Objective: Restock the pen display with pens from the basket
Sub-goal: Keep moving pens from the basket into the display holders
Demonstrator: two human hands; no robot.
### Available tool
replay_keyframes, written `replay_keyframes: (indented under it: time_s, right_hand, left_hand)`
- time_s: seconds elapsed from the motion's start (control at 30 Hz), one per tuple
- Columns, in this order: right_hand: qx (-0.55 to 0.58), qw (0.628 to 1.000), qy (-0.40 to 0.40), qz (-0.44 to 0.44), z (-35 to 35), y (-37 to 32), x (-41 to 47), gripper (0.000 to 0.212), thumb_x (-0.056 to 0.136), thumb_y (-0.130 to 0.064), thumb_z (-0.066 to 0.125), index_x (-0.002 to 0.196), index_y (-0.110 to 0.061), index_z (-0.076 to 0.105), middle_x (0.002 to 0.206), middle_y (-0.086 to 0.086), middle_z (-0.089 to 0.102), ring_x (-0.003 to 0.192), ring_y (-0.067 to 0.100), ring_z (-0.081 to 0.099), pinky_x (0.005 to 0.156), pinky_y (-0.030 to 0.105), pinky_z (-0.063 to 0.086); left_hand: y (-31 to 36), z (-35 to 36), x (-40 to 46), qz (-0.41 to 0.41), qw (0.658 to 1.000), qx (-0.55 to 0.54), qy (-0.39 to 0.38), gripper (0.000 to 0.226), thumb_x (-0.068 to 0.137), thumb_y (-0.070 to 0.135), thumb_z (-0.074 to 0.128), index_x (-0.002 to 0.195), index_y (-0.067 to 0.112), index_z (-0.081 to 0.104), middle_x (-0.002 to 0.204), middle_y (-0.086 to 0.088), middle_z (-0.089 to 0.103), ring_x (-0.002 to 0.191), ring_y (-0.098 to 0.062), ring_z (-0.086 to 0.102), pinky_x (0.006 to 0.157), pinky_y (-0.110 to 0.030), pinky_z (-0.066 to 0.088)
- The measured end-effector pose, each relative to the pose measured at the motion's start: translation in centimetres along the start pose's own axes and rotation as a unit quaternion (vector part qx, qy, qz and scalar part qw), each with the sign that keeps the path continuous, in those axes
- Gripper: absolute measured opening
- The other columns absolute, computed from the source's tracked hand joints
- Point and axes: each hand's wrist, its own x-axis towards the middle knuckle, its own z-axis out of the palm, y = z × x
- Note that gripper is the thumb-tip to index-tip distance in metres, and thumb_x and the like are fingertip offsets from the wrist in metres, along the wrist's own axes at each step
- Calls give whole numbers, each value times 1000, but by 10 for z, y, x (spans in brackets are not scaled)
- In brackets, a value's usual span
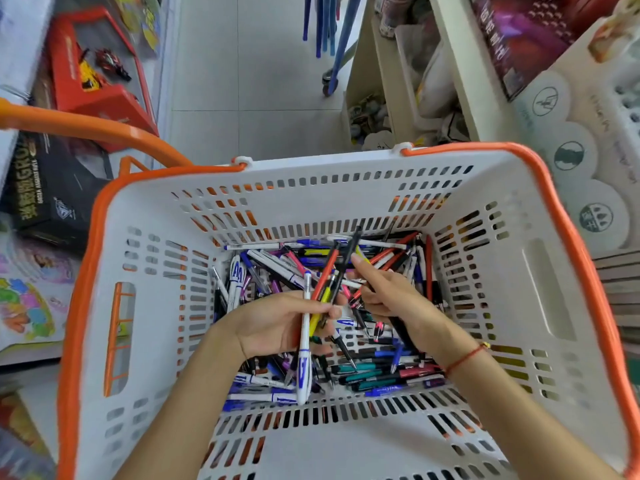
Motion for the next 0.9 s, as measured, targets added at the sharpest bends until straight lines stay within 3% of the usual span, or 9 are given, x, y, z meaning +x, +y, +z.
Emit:
replay_keyframes:
  time_s: [0.07,0.13,0.2,0.3,0.43,0.63,0.73,0.8,0.9]
  right_hand:
    - [14,1000,15,-12,7,4,1,56,88,-60,55,91,-4,60,64,3,17,57,18,19,45,18,32]
    - [14,999,27,-22,9,7,4,58,88,-58,57,71,-2,55,66,9,22,64,23,26,59,23,48]
    - [16,999,17,-40,9,6,4,49,93,-50,55,61,-15,41,65,11,21,54,22,24,50,18,37]
    - [-4,998,-14,-54,6,3,4,42,96,-43,53,66,-20,35,65,10,14,48,14,15,42,16,23]
    - [-9,999,-8,-51,0,-1,4,42,90,-51,54,78,-11,51,59,2,19,45,11,18,42,17,21]
    - [31,999,-38,24,-7,-1,-3,45,85,-55,59,97,-12,65,57,-4,34,42,7,21,45,19,22]
    - [55,997,45,20,-8,3,-2,59,86,-54,60,120,-5,58,57,-4,32,43,8,21,43,19,21]
    - [69,994,84,27,-12,3,-2,37,93,-47,57,104,-11,55,56,-4,36,41,7,24,40,18,23]
    - [12,996,66,60,-6,3,-6,30,95,-40,57,94,-10,52,55,-3,42,40,8,27,40,18,24]
  left_hand:
    - [-3,2,0,-24,998,60,-13,25,90,9,56,115,5,61,84,-1,62,72,-12,63,65,-32,58]
    - [-5,6,0,-35,994,101,-7,22,93,8,54,113,5,63,86,-2,63,74,-13,64,67,-33,58]
    - [-5,8,1,-38,994,105,1,22,93,9,53,113,5,64,88,-3,65,78,-15,66,72,-35,59]
    - [-5,10,1,-39,994,102,-7,23,95,10,51,115,4,61,84,-1,62,74,-12,63,79,-35,58]
    - [-3,9,4,-13,998,62,15,25,95,12,49,117,5,56,78,3,55,62,-6,53,62,-26,55]
    - [-4,0,1,-19,997,70,-3,28,91,14,57,118,5,59,80,1,54,60,-6,53,55,-24,54]
    - [-6,1,9,14,997,59,46,26,92,15,52,117,7,55,74,4,52,55,-4,48,52,-19,49]
    - [-6,-3,13,40,995,27,91,21,96,13,47,115,7,52,70,5,50,52,-4,43,47,-16,41]
    - [-9,-8,14,52,990,-20,129,12,99,11,43,105,8,53,66,4,45,49,-4,37,40,-15,33]
